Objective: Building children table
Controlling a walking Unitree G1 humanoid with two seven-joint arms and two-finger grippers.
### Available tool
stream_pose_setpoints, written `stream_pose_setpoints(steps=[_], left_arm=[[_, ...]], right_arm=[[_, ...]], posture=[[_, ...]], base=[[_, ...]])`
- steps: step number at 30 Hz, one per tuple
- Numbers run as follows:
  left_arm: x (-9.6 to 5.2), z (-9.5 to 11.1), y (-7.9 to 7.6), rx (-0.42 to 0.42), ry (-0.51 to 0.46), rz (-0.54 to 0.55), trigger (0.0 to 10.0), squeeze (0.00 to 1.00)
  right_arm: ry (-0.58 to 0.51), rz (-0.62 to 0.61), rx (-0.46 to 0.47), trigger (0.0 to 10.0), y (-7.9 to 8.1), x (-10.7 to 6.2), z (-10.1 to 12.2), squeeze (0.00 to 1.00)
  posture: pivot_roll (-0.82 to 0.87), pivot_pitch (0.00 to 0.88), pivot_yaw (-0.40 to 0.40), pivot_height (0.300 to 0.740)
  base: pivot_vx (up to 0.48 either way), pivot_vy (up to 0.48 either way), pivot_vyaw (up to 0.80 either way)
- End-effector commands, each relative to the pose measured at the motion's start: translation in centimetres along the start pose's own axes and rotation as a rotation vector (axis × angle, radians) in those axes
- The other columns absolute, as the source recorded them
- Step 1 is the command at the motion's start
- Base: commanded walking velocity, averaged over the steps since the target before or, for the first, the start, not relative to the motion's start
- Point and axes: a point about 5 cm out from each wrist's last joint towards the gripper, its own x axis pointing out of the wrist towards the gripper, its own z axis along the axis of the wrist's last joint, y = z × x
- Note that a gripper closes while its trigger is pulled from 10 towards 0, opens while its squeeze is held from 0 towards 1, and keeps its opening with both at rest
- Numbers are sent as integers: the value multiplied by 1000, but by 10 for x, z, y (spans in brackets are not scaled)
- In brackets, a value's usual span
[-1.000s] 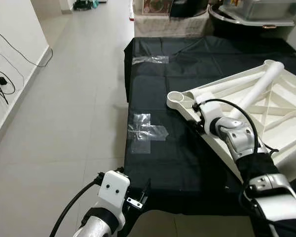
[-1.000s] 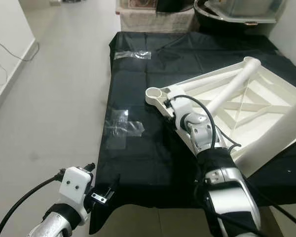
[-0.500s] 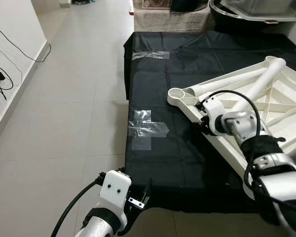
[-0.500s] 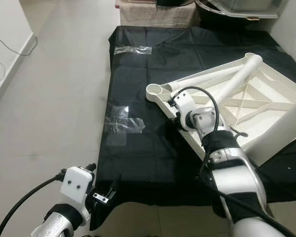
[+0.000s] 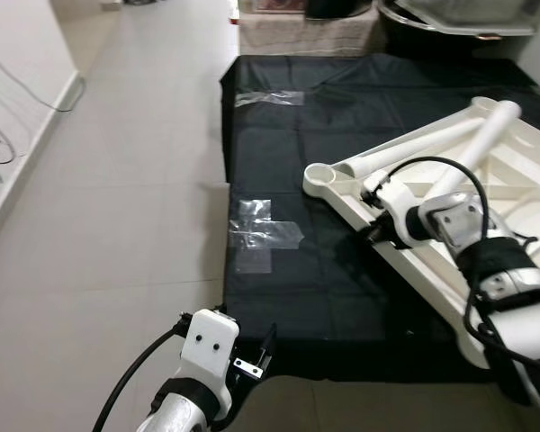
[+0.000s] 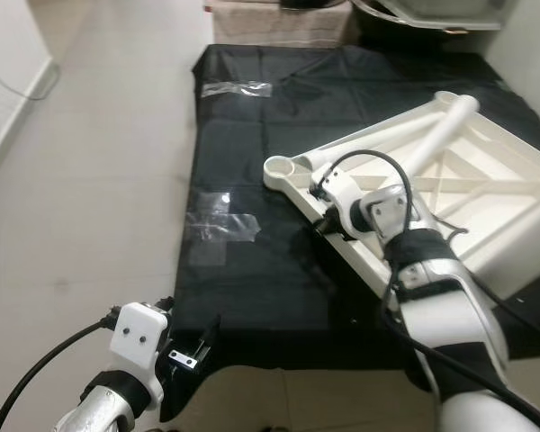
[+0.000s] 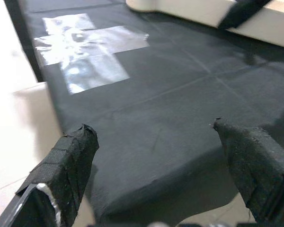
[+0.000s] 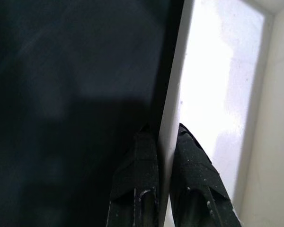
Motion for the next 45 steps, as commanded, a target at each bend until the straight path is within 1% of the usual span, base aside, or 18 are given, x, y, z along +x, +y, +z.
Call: stream_pose_setpoints(steps=[1,2,4,6,10,14,15,23,24,25,26,28,30,33,34,37,42,45], left_arm=[[-2,-3,-1,-3,19,2,10000,0],[-2,-3,-1,-3,19,2,10000,0],[-2,-3,-1,-4,20,2,10000,0],[-2,-3,-1,-4,20,2,10000,0],[-1,-4,-1,-3,23,0,10000,0],[-1,-4,-1,-3,23,0,10000,0],[-1,-4,-1,-4,23,0,10000,0],[0,-4,-1,-4,21,1,10000,0],[0,-4,-1,-4,21,3,10000,0],[0,-4,-1,-4,21,3,10000,0],[0,-3,0,-4,21,3,10000,0],[0,-3,0,-4,21,3,10000,0],[0,-3,0,-4,20,5,10000,0],[0,-3,0,-4,20,6,10000,0],[0,-3,0,-4,21,6,10000,0],[0,-3,0,-4,23,6,10000,0],[0,-4,1,-4,24,6,10000,0],[0,-4,1,-5,24,6,10000,0]], right_arm=[[-3,158,-82,0,19,15,6,0],[-3,158,-82,0,19,15,6,0],[11,260,-160,0,29,15,1,0],[11,260,-160,0,29,15,1,0],[51,484,-348,0,50,6,-14,0],[67,506,-372,0,51,5,-17,0],[95,524,-408,0,52,3,-22,0],[222,493,-522,0,43,-4,-39,0],[255,480,-571,0,39,-7,-43,0],[255,480,-571,0,39,-7,-43,0],[296,466,-620,0,34,-11,-48,0],[296,466,-620,0,34,-11,-48,0],[357,446,-695,0,27,-15,-55,0],[371,443,-716,0,25,-17,-57,0],[366,446,-763,0,25,-17,-59,0],[333,447,-805,0,26,-15,-56,0],[230,467,-868,0,33,-9,-47,0],[195,474,-882,0,36,-7,-44,0]], posture=[[34,201,-79,740],[34,201,-79,740],[37,196,-78,740],[37,196,-78,740],[39,191,-77,740],[39,191,-77,740],[38,188,-80,740],[41,194,-83,740],[41,194,-83,740],[41,194,-83,740],[41,197,-83,740],[41,197,-83,740],[43,201,-83,740],[43,201,-83,740],[43,201,-83,740],[44,205,-80,740],[42,205,-81,740],[42,205,-81,740]], base=[[0,0,0],[0,0,0],[0,0,0],[0,0,0],[0,0,0],[0,0,0],[0,0,0],[0,0,0],[0,0,0],[0,0,0],[0,0,0],[0,0,0],[0,0,0],[0,0,0],[0,0,0],[0,0,0],[0,0,0],[0,0,0]])
